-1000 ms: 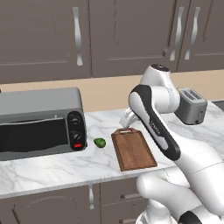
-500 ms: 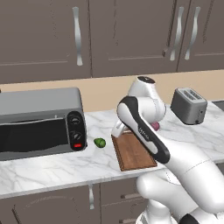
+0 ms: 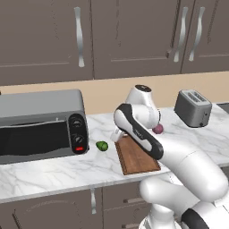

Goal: Place the avocado, onion, tomato, and bell pepper on the cutting board.

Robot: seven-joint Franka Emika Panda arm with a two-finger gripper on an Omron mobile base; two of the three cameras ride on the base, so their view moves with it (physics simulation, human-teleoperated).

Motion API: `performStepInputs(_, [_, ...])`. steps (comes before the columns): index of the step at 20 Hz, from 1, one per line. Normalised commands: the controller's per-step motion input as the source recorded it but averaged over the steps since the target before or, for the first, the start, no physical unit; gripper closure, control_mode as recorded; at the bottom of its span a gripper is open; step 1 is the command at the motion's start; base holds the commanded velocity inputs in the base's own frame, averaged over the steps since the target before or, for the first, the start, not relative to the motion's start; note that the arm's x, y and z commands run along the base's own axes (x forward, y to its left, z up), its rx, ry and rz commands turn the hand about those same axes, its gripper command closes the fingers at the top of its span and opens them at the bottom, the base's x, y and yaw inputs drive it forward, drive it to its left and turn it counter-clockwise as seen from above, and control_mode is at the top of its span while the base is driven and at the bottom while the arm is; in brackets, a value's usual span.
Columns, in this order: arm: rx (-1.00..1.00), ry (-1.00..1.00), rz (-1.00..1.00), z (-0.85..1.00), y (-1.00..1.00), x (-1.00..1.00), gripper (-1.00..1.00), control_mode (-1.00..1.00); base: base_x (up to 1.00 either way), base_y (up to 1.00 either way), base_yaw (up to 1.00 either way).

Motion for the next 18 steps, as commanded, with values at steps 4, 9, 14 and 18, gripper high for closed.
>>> performStepInputs(4, [0.0, 0.0, 0.0, -0.3, 0.02, 0.35, -1.0, -1.0, 0.0, 0.0, 0.0])
performStepInputs(9, [0.0, 0.0, 0.02, -0.35, 0.08, 0.32, -1.0, -1.0, 0.0, 0.0, 0.0])
performStepInputs(14, [0.0, 0.0, 0.02, -0.31, 0.13, 0.27, -1.0, -1.0, 0.0, 0.0, 0.0])
performStepInputs(18, [0.0, 0.0, 0.01, -0.26, 0.15, 0.27, -1.0, -1.0, 0.0, 0.0, 0.0])
